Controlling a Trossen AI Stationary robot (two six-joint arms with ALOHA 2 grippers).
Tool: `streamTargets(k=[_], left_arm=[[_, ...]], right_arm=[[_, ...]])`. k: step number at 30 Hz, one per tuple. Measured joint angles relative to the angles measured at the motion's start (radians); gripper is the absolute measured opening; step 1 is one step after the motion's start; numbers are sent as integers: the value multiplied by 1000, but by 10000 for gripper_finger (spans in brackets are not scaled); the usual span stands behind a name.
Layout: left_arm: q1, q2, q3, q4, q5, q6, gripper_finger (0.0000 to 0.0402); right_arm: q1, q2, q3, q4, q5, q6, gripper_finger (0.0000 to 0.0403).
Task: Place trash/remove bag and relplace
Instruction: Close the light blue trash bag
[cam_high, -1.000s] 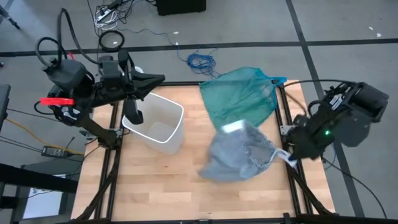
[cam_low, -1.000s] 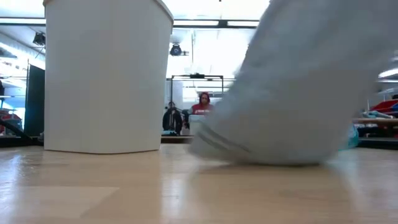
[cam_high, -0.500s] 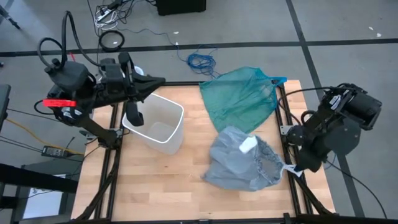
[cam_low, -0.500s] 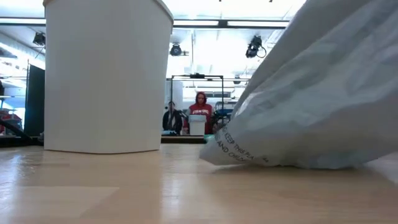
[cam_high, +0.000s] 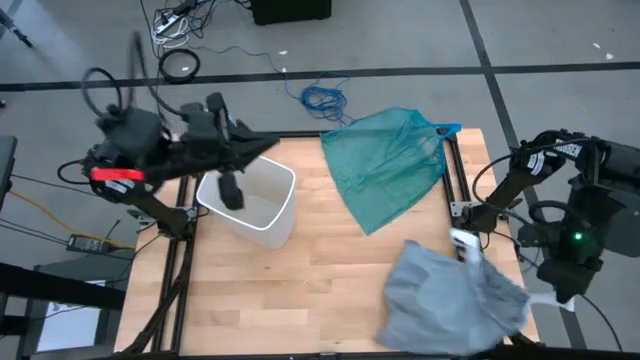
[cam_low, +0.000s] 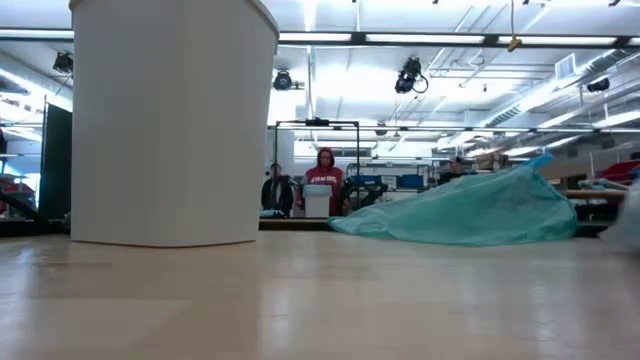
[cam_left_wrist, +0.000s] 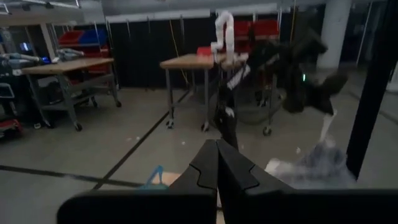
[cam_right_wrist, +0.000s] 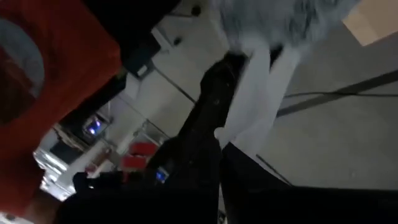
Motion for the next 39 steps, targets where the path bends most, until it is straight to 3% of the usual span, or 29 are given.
streamTargets(k=[3, 5, 11, 13, 15, 19, 23, 29, 33, 39], left_arm=[[0, 1, -42, -2, 1, 2, 5], [0, 1, -63, 1, -2, 2, 5], [0, 4, -111, 11, -10, 3, 5], [0, 4, -125, 37, -11, 3, 5], [0, 4, -129, 56, -10, 3, 5], [0, 4, -129, 69, -10, 1, 5], [0, 4, -129, 74, -10, 0, 5], [0, 4, -129, 74, -10, 0, 5], [3, 4, -129, 73, -11, 5, 5], [14, 4, -129, 72, -14, 17, 5]], right_arm=[[5, 4, -34, -1, 60, -16, 0], [-7, 10, -70, 0, 161, -40, 0], [-99, 16, -200, -1, 651, -228, 0], [-149, 19, -240, -1, 748, -295, 0], [-204, 19, -269, -1, 749, -366, 0], [-302, 17, -334, -3, 623, -465, 0], [-364, 26, -394, 16, 610, -532, 9], [-416, 50, -440, 95, 628, -687, 75], [-447, 57, -441, 176, 770, -749, 144], [-556, 54, -413, 284, 1151, -876, 242]])
